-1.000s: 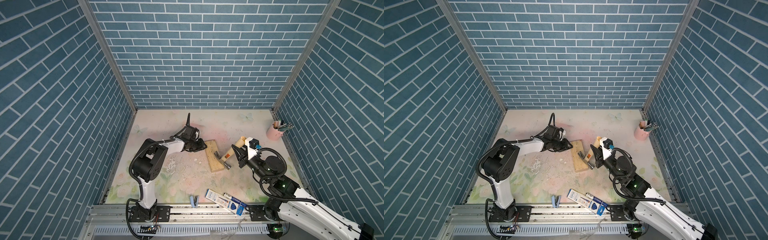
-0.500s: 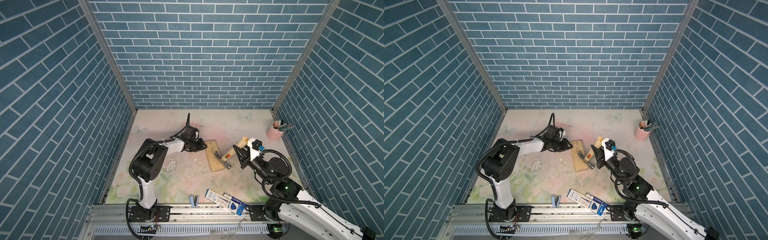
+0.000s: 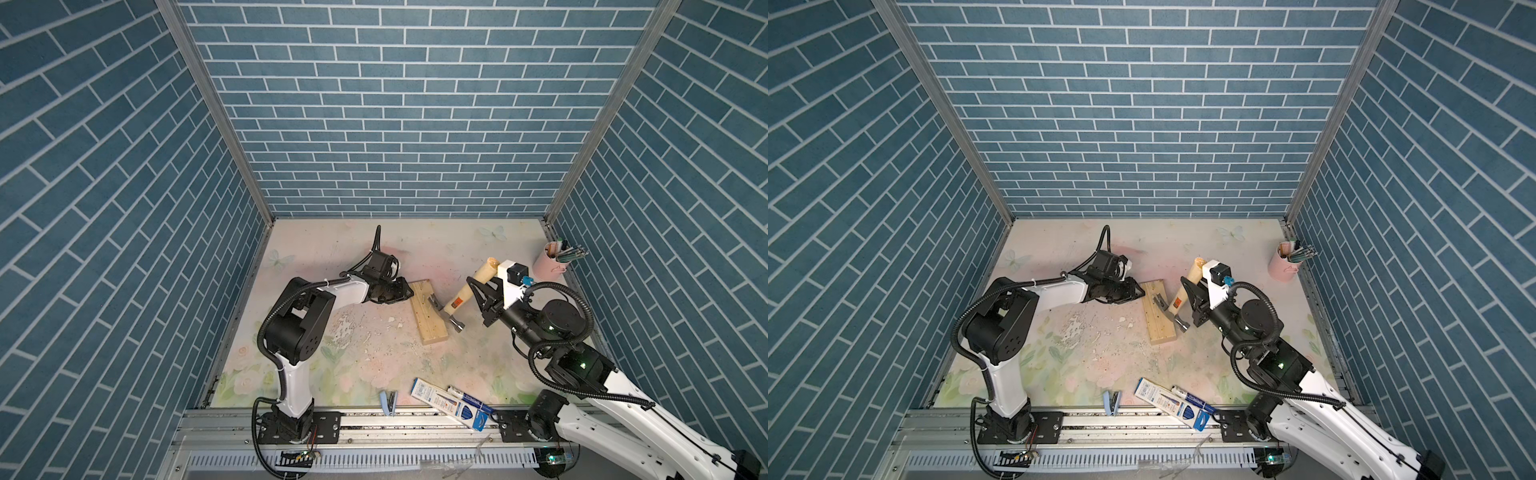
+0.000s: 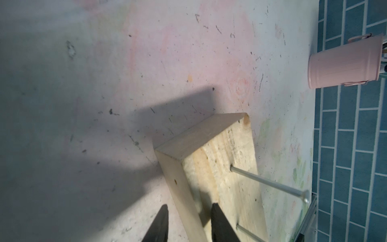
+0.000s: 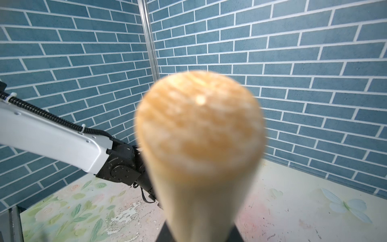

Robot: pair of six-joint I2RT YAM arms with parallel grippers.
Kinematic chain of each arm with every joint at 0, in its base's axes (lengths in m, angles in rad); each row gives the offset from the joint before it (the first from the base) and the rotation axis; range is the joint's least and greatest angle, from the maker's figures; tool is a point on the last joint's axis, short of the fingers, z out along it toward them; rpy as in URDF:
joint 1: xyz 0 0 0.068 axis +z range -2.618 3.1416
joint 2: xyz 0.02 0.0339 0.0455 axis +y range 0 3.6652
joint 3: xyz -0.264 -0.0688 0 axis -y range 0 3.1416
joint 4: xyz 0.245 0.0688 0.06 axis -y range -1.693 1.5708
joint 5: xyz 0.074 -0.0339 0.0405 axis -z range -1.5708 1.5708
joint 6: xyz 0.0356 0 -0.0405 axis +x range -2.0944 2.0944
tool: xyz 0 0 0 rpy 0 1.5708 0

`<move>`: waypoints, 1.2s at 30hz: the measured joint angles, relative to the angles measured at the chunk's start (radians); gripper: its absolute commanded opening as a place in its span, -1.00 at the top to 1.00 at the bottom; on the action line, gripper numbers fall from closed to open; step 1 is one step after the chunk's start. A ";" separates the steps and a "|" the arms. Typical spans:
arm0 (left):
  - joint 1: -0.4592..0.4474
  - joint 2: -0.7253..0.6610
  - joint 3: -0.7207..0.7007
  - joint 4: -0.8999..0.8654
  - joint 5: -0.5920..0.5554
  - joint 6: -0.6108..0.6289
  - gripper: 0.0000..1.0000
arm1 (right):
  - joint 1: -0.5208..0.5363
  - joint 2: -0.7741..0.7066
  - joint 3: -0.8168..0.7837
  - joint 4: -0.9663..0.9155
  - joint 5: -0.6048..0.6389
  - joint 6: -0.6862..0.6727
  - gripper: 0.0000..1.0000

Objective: Use a claw hammer to pull out a nail
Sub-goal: Remove the nail from the mounting plate.

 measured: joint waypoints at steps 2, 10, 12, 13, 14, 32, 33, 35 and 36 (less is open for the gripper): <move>0.000 -0.013 0.000 -0.027 -0.014 0.013 0.29 | 0.000 0.031 0.047 -0.023 0.006 0.000 1.00; 0.002 -0.118 -0.012 -0.158 -0.093 0.091 0.17 | 0.000 0.166 0.291 -0.235 0.038 0.000 1.00; 0.002 -0.164 -0.013 -0.176 -0.114 0.111 0.13 | -0.001 0.203 0.367 -0.295 0.047 0.000 1.00; 0.002 -0.183 -0.012 -0.182 -0.119 0.120 0.11 | -0.001 0.217 0.397 -0.317 0.051 0.000 1.00; 0.002 -0.203 -0.013 -0.190 -0.128 0.132 0.09 | -0.002 0.234 0.434 -0.344 0.055 -0.001 1.00; 0.002 -0.521 -0.031 -0.346 -0.203 0.301 -0.12 | -0.251 0.536 0.795 -0.639 -0.161 0.078 1.00; 0.002 -0.533 -0.031 -0.354 -0.203 0.311 -0.12 | -0.266 0.550 0.803 -0.643 -0.189 0.085 1.00; 0.002 -0.552 -0.031 -0.371 -0.203 0.329 -0.12 | -0.290 0.575 0.819 -0.648 -0.236 0.102 1.00; 0.002 -0.560 -0.031 -0.383 -0.202 0.341 -0.12 | -0.302 0.586 0.826 -0.650 -0.262 0.110 1.00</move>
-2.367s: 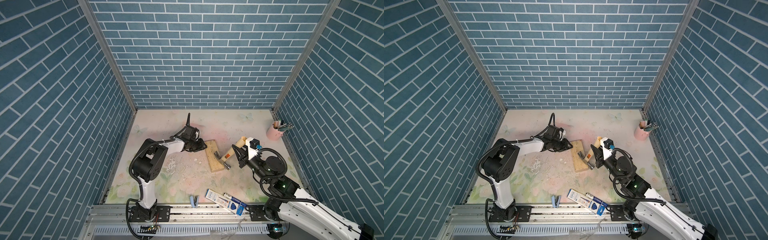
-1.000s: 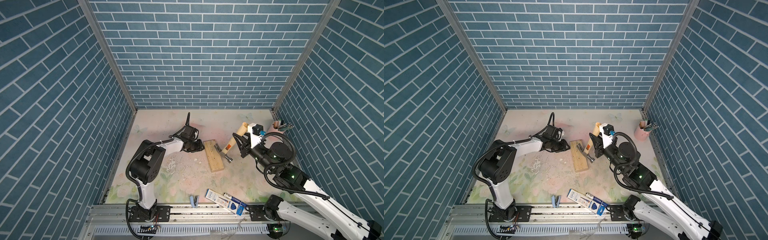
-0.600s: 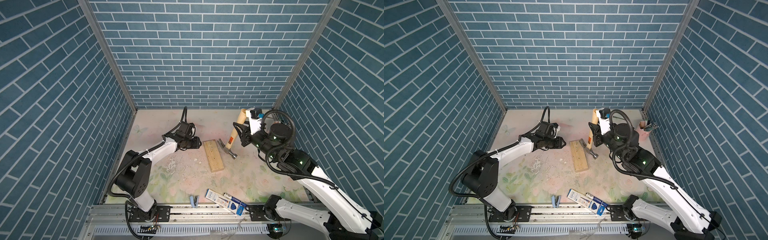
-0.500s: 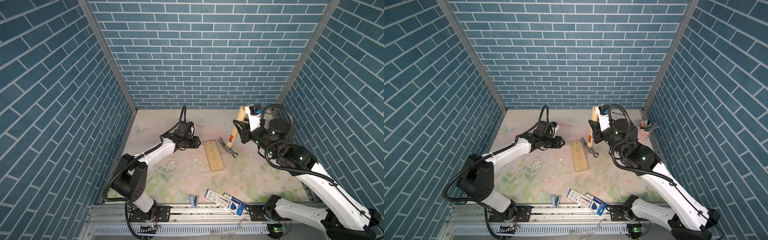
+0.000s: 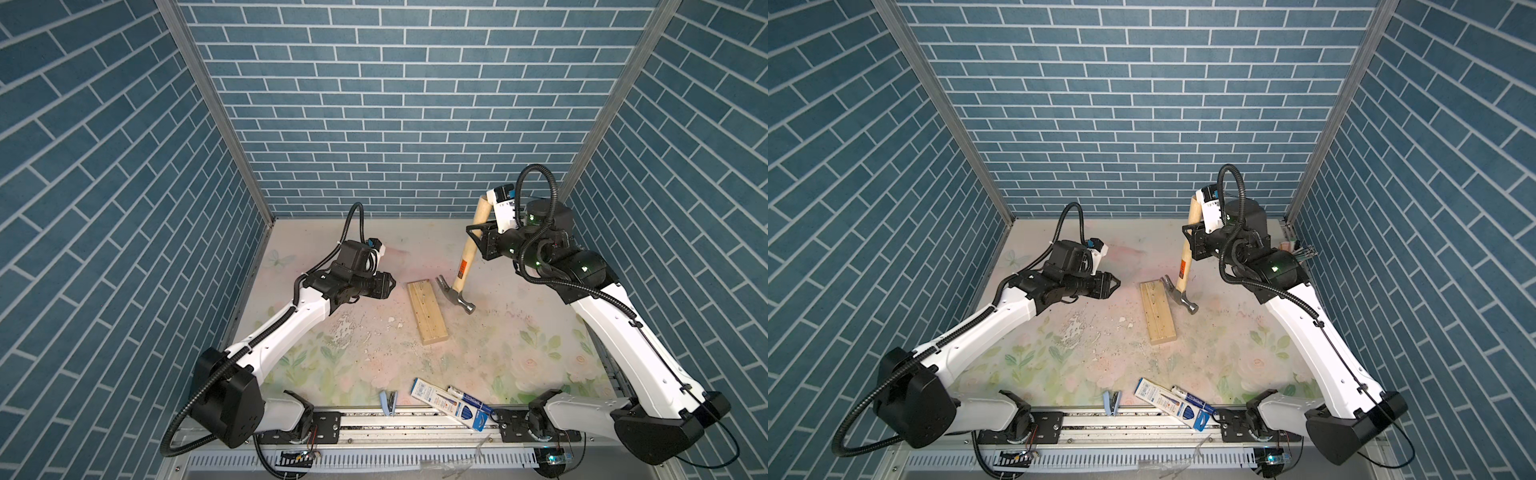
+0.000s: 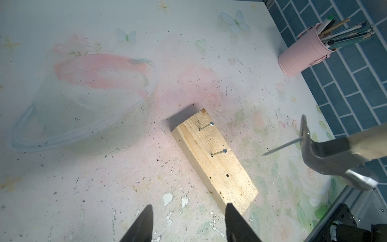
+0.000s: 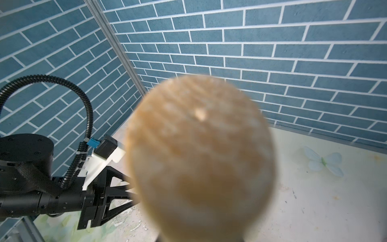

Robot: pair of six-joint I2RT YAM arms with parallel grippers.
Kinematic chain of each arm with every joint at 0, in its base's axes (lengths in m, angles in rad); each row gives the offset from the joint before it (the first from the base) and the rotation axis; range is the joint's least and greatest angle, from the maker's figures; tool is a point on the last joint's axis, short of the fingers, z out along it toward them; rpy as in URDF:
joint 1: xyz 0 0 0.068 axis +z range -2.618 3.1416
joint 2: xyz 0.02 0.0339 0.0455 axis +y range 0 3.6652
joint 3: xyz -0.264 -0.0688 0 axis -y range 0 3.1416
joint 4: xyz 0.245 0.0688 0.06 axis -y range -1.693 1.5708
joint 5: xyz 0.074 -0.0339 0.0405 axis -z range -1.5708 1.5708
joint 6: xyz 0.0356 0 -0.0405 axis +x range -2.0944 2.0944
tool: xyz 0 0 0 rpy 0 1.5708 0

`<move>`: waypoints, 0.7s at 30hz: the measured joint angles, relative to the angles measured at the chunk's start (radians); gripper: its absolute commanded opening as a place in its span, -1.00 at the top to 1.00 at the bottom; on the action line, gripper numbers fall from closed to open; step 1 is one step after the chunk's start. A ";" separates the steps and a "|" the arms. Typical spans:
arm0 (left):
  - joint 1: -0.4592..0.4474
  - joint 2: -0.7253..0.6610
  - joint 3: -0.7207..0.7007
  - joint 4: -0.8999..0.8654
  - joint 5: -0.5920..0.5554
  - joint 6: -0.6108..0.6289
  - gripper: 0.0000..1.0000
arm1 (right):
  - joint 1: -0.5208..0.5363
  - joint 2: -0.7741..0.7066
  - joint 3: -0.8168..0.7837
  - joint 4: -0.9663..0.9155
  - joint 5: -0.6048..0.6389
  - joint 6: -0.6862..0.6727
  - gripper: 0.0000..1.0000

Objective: Use a claw hammer to pull out a nail
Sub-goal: Remove the nail from the mounting plate, then pick up the nail with the hammer.

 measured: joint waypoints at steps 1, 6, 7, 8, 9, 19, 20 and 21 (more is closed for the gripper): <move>0.000 -0.006 0.000 -0.011 0.000 0.009 -0.12 | -0.010 0.008 0.003 0.001 -0.023 0.008 1.00; 0.000 -0.012 0.020 -0.081 0.001 0.069 -0.13 | -0.076 0.047 0.006 0.004 -0.152 0.062 1.00; 0.000 -0.013 0.024 -0.090 0.001 0.080 -0.13 | -0.088 0.053 0.006 0.005 -0.171 0.071 1.00; 0.000 -0.014 0.029 -0.099 0.001 0.093 -0.13 | -0.105 0.062 0.006 0.008 -0.198 0.082 1.00; -0.001 -0.016 0.034 -0.108 0.001 0.105 -0.13 | -0.117 0.068 0.006 0.012 -0.219 0.090 1.00; -0.041 -0.012 0.136 -0.229 0.013 0.246 -0.12 | -0.245 0.155 -0.033 0.163 -0.486 0.219 1.00; -0.046 -0.012 0.139 -0.237 0.014 0.259 -0.12 | -0.250 0.165 -0.038 0.179 -0.505 0.230 1.00; -0.050 -0.011 0.140 -0.245 0.014 0.270 -0.12 | -0.255 0.176 -0.043 0.195 -0.523 0.240 1.00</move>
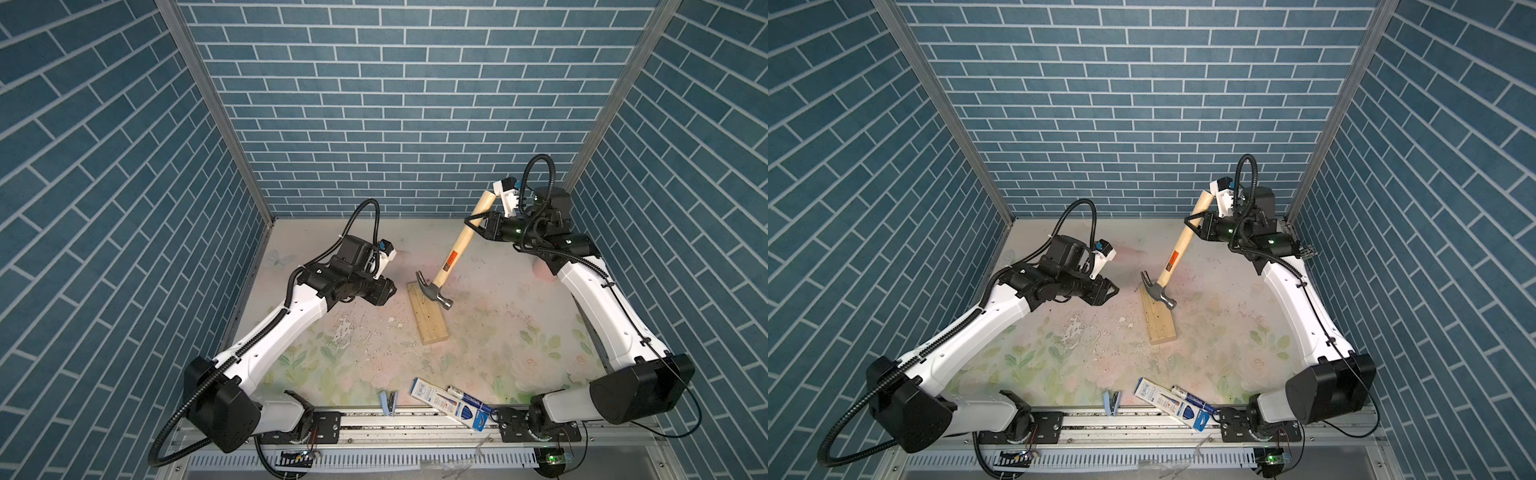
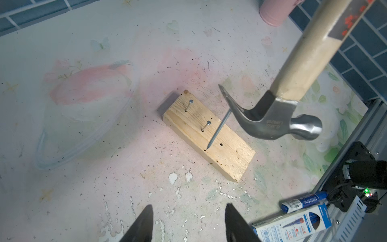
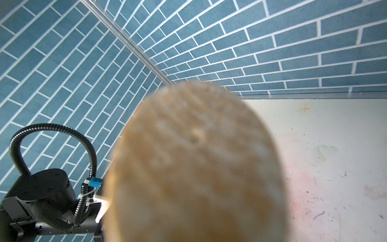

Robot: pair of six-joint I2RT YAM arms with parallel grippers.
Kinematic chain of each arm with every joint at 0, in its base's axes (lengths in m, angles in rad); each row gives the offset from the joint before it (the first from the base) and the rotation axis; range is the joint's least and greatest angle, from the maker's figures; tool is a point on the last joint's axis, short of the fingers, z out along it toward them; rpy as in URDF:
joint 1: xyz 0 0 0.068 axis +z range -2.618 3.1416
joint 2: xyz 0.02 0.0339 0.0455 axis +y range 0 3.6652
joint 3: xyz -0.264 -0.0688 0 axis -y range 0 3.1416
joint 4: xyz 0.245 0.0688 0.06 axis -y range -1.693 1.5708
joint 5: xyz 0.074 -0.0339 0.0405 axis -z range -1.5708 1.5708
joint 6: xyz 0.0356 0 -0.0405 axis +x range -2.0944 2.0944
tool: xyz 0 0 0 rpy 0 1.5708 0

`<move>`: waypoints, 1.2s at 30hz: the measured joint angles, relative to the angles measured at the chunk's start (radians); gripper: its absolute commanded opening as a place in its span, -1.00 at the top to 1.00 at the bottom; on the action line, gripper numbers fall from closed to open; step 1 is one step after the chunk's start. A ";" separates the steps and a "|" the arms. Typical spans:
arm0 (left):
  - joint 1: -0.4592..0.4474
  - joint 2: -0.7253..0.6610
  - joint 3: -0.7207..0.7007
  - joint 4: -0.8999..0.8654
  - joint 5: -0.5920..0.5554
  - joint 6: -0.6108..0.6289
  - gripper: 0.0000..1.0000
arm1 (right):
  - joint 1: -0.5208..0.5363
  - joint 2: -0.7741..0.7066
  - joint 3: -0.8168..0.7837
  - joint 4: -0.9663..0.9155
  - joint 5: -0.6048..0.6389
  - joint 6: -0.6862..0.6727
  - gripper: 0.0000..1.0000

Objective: Use a claw hammer to pull out a nail
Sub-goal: Pick up the nail with the hammer.

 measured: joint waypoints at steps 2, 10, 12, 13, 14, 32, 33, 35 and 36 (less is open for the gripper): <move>-0.009 0.003 0.000 -0.018 -0.001 0.024 -0.12 | -0.003 0.018 -0.009 0.024 -0.028 0.013 1.00; -0.044 0.038 0.014 -0.068 -0.035 0.096 -0.10 | -0.003 0.047 -0.019 0.098 -0.122 0.059 1.00; -0.053 0.043 0.014 -0.074 -0.048 0.105 -0.09 | -0.003 0.051 -0.021 0.116 -0.139 0.069 1.00; -0.057 0.046 0.014 -0.077 -0.057 0.110 -0.08 | -0.003 0.053 -0.023 0.125 -0.147 0.074 1.00; -0.063 0.049 0.014 -0.080 -0.065 0.113 -0.08 | -0.003 0.055 -0.026 0.132 -0.154 0.078 1.00; -0.120 0.072 0.014 -0.085 -0.183 0.147 0.20 | 0.011 0.087 -0.051 0.187 -0.237 0.099 1.00; -0.122 0.072 0.014 -0.085 -0.187 0.150 0.23 | 0.015 0.087 -0.051 0.188 -0.241 0.100 1.00; -0.126 0.072 0.014 -0.086 -0.193 0.153 0.25 | 0.020 0.087 -0.051 0.192 -0.246 0.100 1.00; -0.128 0.072 0.014 -0.085 -0.196 0.154 0.27 | 0.022 0.087 -0.051 0.193 -0.249 0.100 1.00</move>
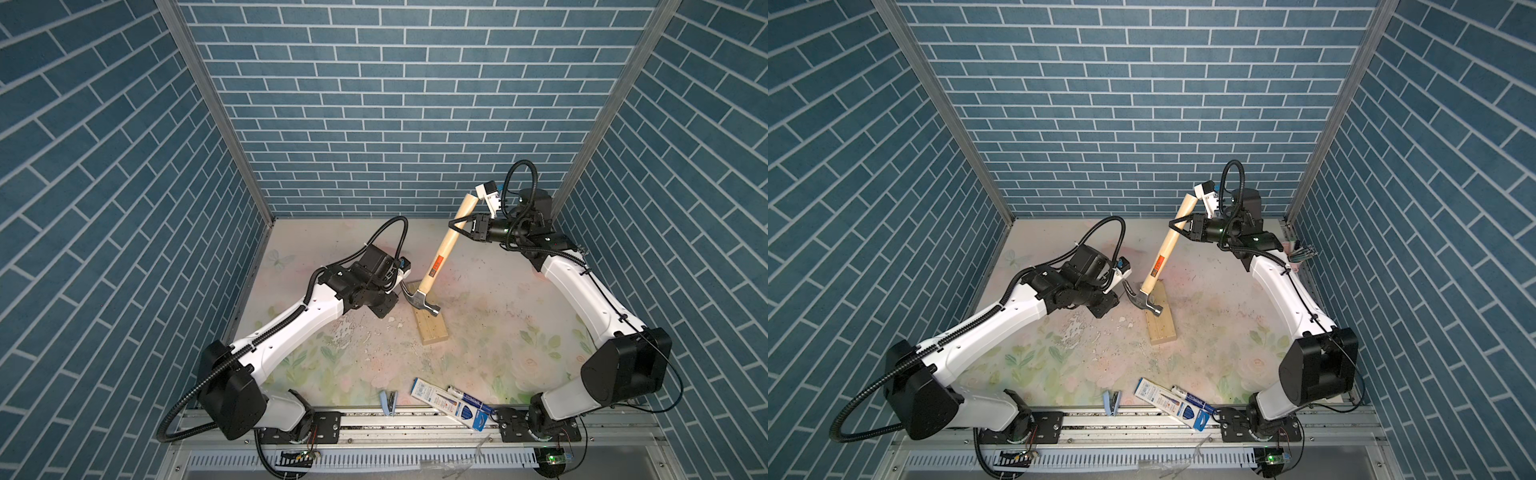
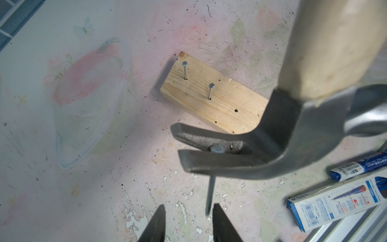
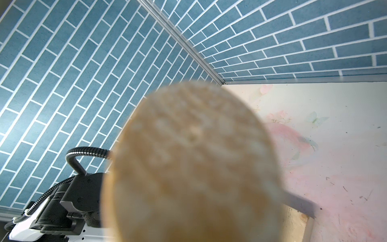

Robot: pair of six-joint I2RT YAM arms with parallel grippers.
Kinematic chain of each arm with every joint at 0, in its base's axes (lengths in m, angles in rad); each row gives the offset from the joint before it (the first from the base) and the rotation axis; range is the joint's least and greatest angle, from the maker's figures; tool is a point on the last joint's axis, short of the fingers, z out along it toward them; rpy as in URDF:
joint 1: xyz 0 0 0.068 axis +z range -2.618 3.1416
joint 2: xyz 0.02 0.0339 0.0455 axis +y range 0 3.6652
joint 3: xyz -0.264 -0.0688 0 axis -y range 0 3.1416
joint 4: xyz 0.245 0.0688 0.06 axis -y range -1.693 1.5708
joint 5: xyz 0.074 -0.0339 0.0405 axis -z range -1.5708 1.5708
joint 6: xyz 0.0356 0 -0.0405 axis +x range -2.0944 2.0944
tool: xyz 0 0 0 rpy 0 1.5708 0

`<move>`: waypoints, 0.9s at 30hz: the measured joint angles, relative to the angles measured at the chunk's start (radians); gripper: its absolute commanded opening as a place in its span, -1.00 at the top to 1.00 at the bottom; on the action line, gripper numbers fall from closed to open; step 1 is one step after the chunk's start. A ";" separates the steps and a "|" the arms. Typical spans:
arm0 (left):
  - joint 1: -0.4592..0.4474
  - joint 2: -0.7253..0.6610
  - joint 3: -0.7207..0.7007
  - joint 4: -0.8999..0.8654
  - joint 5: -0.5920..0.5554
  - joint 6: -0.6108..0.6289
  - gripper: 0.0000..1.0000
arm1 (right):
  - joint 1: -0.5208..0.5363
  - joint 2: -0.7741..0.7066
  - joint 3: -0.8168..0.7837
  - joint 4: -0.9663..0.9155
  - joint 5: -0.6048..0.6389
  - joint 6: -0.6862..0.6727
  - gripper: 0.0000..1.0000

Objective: Use a claw hammer to pull out a nail
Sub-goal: Pick up the nail with the hammer.

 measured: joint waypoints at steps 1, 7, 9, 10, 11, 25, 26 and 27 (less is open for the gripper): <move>-0.002 0.000 0.000 0.000 -0.002 0.000 0.27 | 0.002 0.000 0.000 0.002 -0.002 0.000 1.00; -0.020 0.000 0.000 -0.002 -0.021 0.004 0.36 | 0.005 0.003 0.000 0.012 -0.008 0.000 1.00; -0.025 0.000 0.000 -0.004 -0.024 0.005 0.38 | 0.008 0.006 0.000 0.013 -0.008 0.000 1.00; -0.026 0.000 0.000 -0.005 -0.026 0.006 0.39 | 0.008 0.006 0.000 0.013 -0.008 0.000 1.00; -0.027 0.000 0.000 -0.006 -0.027 0.006 0.41 | 0.009 0.008 0.000 0.013 -0.008 0.000 1.00; -0.039 0.005 0.000 -0.016 -0.045 0.011 0.60 | 0.010 0.012 0.000 0.017 -0.010 0.000 1.00; -0.040 0.008 0.000 -0.016 -0.045 0.011 0.62 | 0.010 0.012 0.000 0.019 -0.011 0.000 1.00; -0.040 0.011 0.000 -0.017 -0.045 0.011 0.62 | 0.010 0.012 0.000 0.021 -0.012 0.000 1.00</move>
